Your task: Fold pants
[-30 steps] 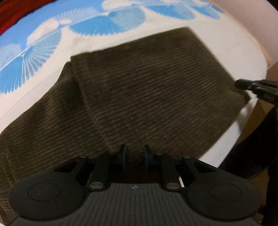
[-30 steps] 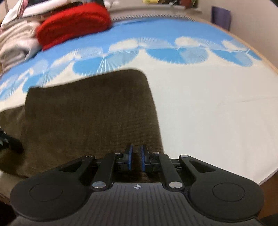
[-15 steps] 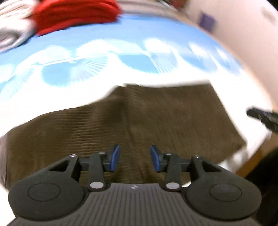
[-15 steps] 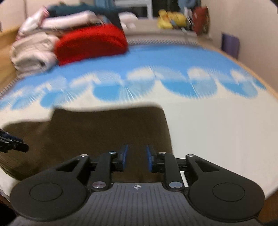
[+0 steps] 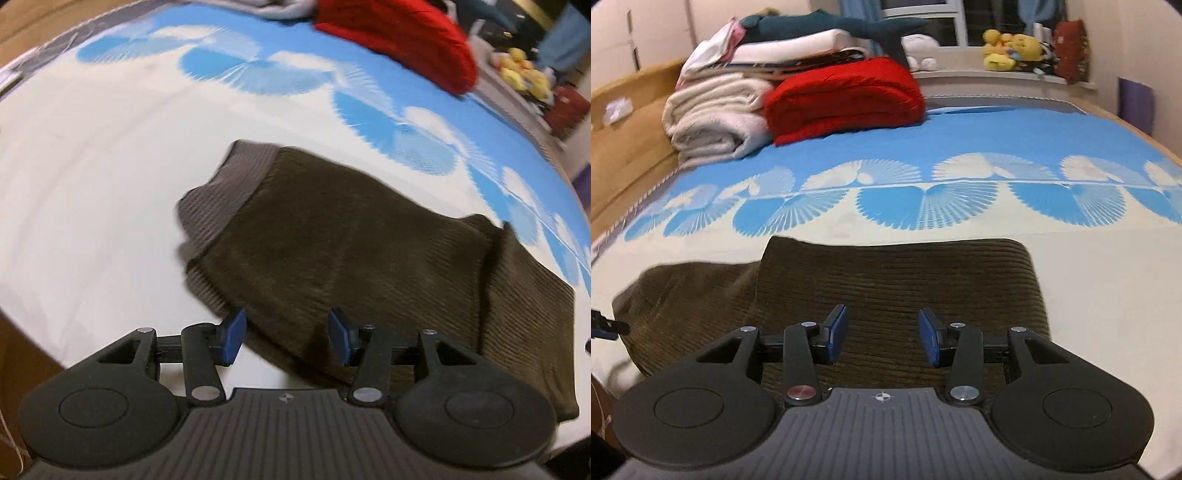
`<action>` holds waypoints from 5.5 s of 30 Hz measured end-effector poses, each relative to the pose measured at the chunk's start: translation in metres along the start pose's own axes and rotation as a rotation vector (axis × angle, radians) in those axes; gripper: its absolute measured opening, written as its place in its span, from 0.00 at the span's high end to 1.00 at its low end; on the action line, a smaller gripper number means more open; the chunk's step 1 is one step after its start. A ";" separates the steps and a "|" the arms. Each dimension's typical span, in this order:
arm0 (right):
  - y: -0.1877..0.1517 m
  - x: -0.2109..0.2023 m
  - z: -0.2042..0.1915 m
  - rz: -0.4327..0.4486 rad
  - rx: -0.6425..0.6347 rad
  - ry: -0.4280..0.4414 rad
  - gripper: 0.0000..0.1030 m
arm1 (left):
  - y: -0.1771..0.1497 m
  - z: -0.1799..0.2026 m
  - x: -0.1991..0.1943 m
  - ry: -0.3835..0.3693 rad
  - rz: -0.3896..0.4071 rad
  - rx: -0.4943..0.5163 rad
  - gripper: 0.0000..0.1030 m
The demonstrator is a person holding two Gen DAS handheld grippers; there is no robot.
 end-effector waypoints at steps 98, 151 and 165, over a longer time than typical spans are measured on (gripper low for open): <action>-0.019 -0.018 0.111 0.005 0.355 -0.078 0.85 | -0.125 0.280 0.030 -0.289 0.170 0.737 0.84; -0.042 -0.004 0.119 -0.153 0.248 -0.192 0.45 | -0.065 0.306 -0.006 -0.319 0.105 0.703 0.59; -0.054 -0.002 0.137 -0.186 0.376 -0.150 0.26 | -0.081 0.301 -0.020 -0.327 0.135 0.775 0.31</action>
Point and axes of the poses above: each gripper's, at about its wrist camera, not at the fingertips, and x roughly the way its jaws point, z to its right, y to its top, the point moved 8 cm from there along x, roughly the way its jaws point, and after that the axes turned 2 degrees about -x, right-handed, at the moved point
